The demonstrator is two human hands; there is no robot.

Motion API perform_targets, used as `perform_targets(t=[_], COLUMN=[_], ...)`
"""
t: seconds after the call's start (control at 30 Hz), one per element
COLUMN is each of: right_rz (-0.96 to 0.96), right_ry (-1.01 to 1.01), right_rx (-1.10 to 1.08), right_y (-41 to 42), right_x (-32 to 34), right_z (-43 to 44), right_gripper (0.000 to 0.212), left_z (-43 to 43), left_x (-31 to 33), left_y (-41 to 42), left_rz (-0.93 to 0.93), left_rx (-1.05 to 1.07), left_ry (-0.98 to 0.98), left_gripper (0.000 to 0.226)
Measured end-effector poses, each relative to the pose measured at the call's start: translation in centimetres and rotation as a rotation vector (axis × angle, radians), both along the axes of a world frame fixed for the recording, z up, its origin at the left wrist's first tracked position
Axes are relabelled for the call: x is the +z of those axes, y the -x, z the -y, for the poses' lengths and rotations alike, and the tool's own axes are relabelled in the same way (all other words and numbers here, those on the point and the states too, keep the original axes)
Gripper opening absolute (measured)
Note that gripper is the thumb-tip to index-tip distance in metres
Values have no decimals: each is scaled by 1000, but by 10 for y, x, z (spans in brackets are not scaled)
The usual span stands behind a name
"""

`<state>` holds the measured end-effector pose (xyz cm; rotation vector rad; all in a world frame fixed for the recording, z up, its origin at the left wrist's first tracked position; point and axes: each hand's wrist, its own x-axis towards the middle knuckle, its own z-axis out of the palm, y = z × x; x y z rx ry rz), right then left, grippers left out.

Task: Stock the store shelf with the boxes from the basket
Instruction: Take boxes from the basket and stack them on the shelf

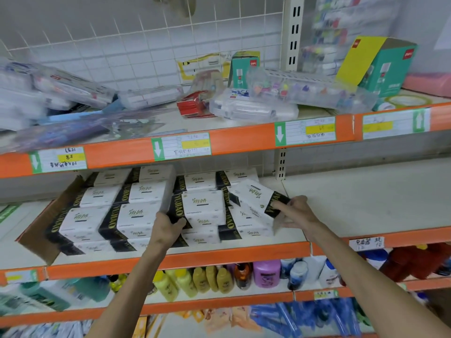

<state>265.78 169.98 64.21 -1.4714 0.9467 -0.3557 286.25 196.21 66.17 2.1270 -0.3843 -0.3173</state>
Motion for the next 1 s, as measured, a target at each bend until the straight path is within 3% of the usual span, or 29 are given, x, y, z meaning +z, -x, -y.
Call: perform_targets(t=[0.07, 0.13, 0.2, 0.3, 0.37, 0.47, 0.53, 0.6, 0.67, 0.77, 0.87, 1.0], right_rz=[-116, -213, -264, -142, -116, -125, -161, -227, -351, -524, -454, -250], right_ry=[137, 399, 654, 867, 881, 644, 559, 512, 510, 645, 705, 658], right_rx=[14, 97, 150, 21, 21, 130, 209, 267, 232, 3, -193, -115], right_y=[0, -2, -2, -2, -8, -22, -30, -34, -32, -22, -19, -22], right_x=[3, 2, 0, 4, 9, 23, 31, 31, 28, 12, -1, 0], right_z=[-14, -33, -53, -59, -45, -21, -10, 1, 2, -18, -43, -49], right_gripper=[60, 51, 55, 48, 35, 77, 85, 80, 82, 89, 78, 62], left_z=[-2, -4, -5, -8, -11, -11, -9, -7, -6, -9, -8, -1], left_x=[0, 0, -1, -1, 0, 1, 3, 4, 4, 3, -1, -6], left_y=[-1, 0, -1, -1, -1, 0, 1, 1, 2, 2, 3, 2], left_rz=[12, 18, 23, 12, 5, 12, 18, 24, 37, 54, 83, 111], left_rx=[-26, -34, -35, -54, -60, -55, -50, -51, -62, -73, -57, 1], left_ry=[-15, -28, -39, -55, -64, -69, -74, -87, -99, -118, -119, -81], left_gripper=[20, 25, 29, 22, 20, 21, 18, 15, 14, 13, 11, 24])
